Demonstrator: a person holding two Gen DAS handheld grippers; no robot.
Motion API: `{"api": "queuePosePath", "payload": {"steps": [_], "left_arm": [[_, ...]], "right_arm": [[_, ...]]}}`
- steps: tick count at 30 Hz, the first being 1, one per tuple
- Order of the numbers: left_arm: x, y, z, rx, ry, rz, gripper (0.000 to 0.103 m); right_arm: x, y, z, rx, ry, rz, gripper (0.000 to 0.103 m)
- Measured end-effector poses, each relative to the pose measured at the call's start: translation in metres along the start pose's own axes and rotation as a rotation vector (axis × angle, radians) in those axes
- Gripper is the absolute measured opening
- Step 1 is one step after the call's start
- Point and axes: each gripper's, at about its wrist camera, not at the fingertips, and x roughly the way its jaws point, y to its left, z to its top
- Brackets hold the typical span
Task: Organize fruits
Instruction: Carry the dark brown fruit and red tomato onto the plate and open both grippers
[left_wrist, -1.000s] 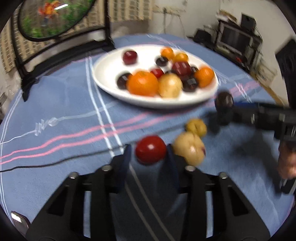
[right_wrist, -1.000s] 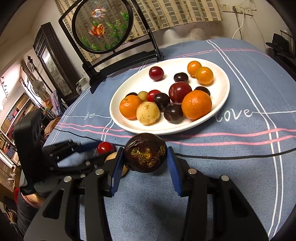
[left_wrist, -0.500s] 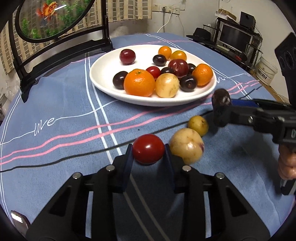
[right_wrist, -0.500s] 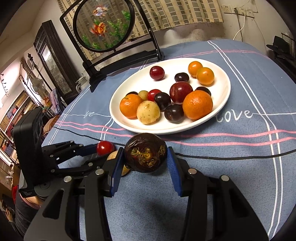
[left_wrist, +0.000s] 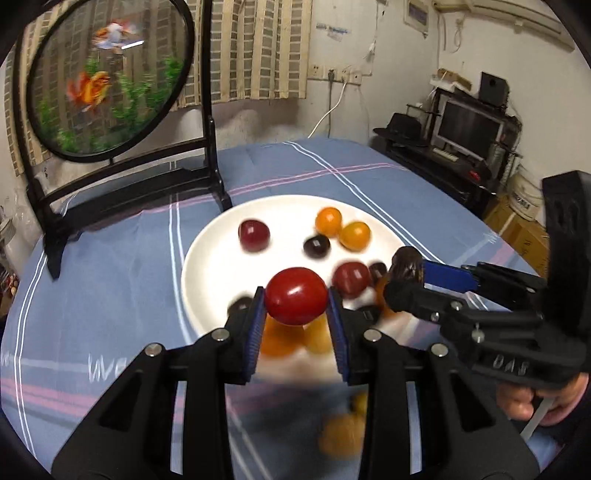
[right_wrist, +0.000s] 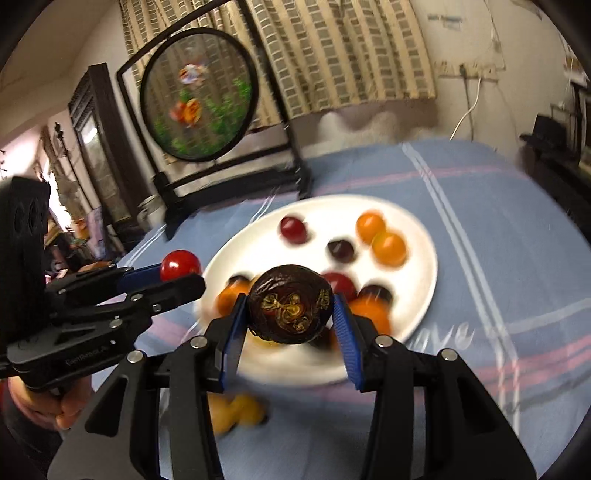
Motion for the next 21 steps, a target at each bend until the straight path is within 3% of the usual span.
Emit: {"api": "queuePosePath", "payload": {"steps": [7, 9, 10, 11, 16, 19, 21], "left_arm": [[0.046, 0.008, 0.022, -0.036, 0.077, 0.129, 0.034], [0.041, 0.008, 0.020, -0.041, 0.076, 0.185, 0.045], [0.035, 0.008, 0.018, -0.037, 0.068, 0.225, 0.067], [0.027, 0.007, 0.016, -0.034, 0.049, 0.264, 0.075], [-0.015, -0.001, -0.004, -0.045, 0.000, 0.337, 0.086], [-0.042, -0.001, -0.035, -0.083, -0.046, 0.337, 0.095], [-0.051, 0.004, -0.053, -0.118, -0.059, 0.319, 0.096]], "right_arm": [[0.039, -0.018, 0.020, 0.009, 0.068, -0.020, 0.047], [0.037, -0.019, 0.019, 0.026, 0.076, -0.024, 0.049], [0.032, -0.019, 0.018, 0.039, 0.074, -0.018, 0.049], [0.027, -0.019, 0.018, 0.043, 0.072, -0.007, 0.050], [-0.013, -0.005, 0.001, 0.037, 0.032, 0.039, 0.051], [-0.035, 0.007, -0.017, 0.025, 0.017, 0.066, 0.051], [-0.045, 0.015, -0.034, 0.009, 0.027, 0.084, 0.051]]}}
